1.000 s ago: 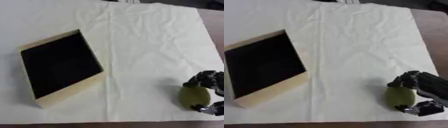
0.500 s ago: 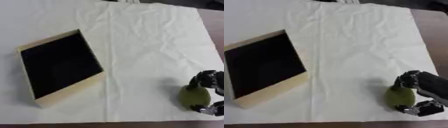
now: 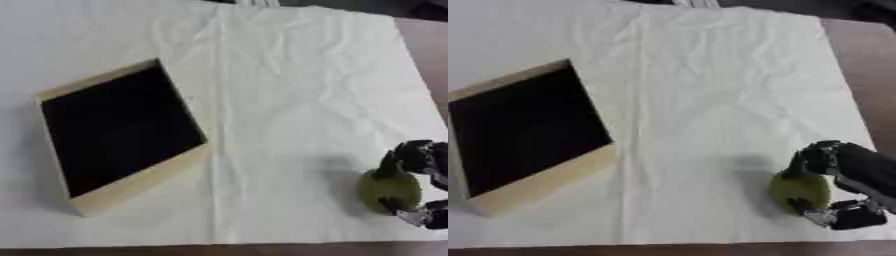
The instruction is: Pick up objects on the table and place them in the box.
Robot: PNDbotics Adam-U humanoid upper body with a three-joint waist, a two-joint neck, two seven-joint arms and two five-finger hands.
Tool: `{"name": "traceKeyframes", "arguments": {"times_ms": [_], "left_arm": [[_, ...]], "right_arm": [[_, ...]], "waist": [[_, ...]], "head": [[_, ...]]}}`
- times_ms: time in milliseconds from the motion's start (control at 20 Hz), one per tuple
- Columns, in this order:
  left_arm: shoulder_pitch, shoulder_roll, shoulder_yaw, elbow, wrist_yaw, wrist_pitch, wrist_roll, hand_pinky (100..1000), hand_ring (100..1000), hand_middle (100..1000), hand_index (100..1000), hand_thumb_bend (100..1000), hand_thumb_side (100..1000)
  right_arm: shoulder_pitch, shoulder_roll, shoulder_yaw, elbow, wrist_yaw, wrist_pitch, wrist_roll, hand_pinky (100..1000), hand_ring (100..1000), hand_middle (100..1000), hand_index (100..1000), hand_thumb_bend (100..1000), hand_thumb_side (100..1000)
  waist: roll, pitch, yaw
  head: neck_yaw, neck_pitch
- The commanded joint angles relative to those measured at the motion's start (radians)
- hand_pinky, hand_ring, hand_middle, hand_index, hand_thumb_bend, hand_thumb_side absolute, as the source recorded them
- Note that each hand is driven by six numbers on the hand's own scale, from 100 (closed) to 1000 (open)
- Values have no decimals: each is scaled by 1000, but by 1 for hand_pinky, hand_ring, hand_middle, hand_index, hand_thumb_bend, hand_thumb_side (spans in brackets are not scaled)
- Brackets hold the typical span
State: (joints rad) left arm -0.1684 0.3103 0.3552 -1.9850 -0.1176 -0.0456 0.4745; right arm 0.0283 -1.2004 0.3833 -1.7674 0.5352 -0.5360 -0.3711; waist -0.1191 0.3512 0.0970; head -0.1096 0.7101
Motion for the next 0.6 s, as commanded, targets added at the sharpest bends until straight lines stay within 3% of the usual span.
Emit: {"name": "traceKeyframes", "arguments": {"times_ms": [50,600], "left_arm": [[-10,24,7,-15,2,1,2,492,517,592,687,240,587],[-9,23,8,-15,2,3,4,485,510,583,678,237,588]], "right_arm": [[1,-22,-7,3,-25,10,1,595,504,550,694,100,348],[8,-16,-4,-10,-35,32,-48,527,347,411,524,100,201]], "waist": [[3,-17,0],[2,-17,-2]], "head": [[-3,0],[-2,2]]}}
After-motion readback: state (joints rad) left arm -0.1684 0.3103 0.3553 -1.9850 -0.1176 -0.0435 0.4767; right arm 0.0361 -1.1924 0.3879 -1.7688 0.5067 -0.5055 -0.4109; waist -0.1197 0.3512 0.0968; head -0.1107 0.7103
